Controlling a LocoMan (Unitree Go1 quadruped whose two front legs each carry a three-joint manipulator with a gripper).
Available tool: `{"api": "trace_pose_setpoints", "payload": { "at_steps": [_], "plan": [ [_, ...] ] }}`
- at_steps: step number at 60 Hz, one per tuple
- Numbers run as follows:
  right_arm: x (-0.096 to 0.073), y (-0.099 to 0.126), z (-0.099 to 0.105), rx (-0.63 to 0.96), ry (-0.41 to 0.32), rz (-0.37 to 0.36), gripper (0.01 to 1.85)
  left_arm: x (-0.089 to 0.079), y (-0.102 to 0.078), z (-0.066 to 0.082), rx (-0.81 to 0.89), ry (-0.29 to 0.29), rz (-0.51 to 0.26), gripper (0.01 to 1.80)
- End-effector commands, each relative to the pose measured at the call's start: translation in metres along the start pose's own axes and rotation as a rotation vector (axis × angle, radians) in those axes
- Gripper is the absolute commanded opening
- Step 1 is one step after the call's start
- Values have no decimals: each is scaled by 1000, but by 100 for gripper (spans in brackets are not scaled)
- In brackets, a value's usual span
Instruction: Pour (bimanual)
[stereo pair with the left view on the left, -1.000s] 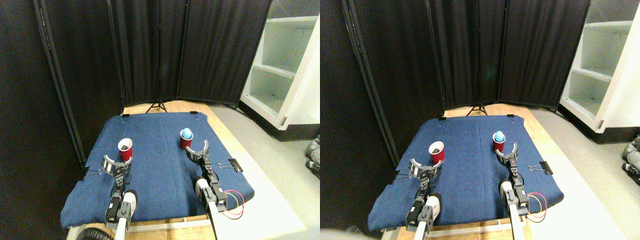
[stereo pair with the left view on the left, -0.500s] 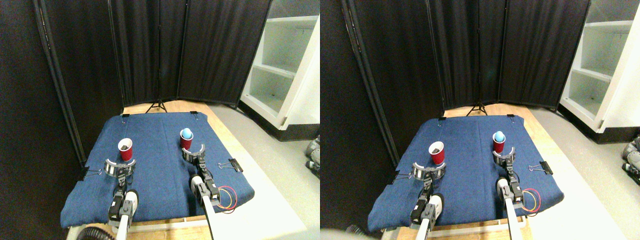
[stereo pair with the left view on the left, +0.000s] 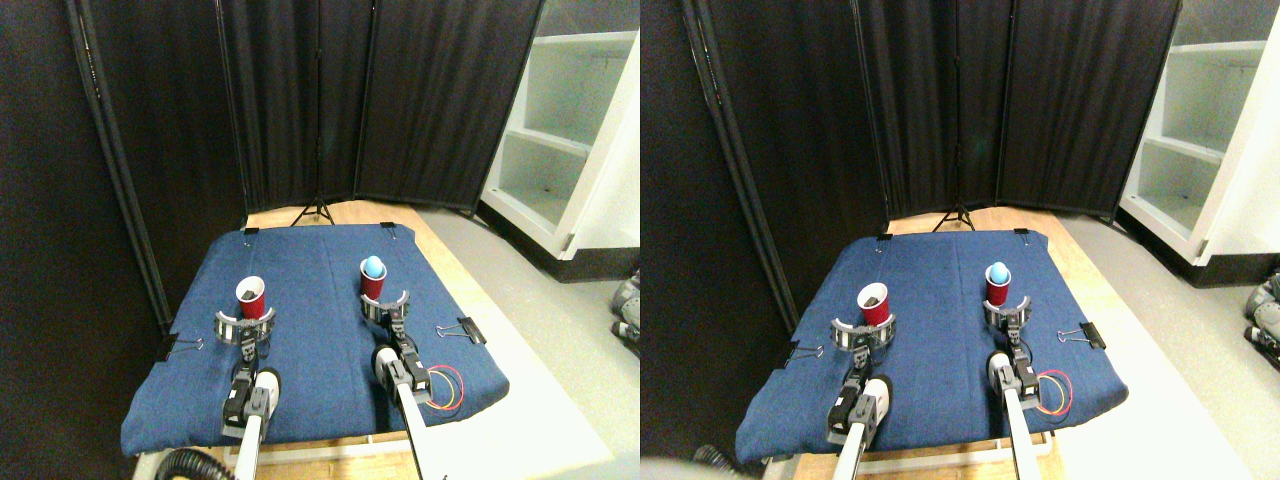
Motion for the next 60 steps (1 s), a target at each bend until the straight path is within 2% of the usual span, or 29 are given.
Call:
{"api": "trace_pose_setpoints", "payload": {
  "at_steps": [1, 13, 23, 28, 39, 50, 56, 60],
  "plan": [
    [2, 10, -2, 2, 13, 51, 93, 7, -2, -2, -22, -15, -33, 114],
    [7, 10, -2, -14, 22, 60, 97, 19, 4, -8, -32, -35, -10, 116],
    [12, 11, -2, -9, 21, 64, 95, 23, 5, -15, -49, -6, -8, 118],
    [19, 9, -1, -4, 21, 70, 100, 26, 5, -16, -56, -15, -8, 118],
    [26, 8, -2, 15, 17, 45, 95, 30, 3, -15, -34, -27, -7, 120],
    [35, 4, -3, 4, 18, 34, 103, 29, 2, -17, -35, -19, -10, 118],
    [39, 1, -4, 15, 20, 15, 99, 31, 2, -18, -45, -19, -9, 120],
    [41, 0, -7, 22, 21, -1, 93, 32, 2, -19, -33, -39, -4, 117]
  ]
}}
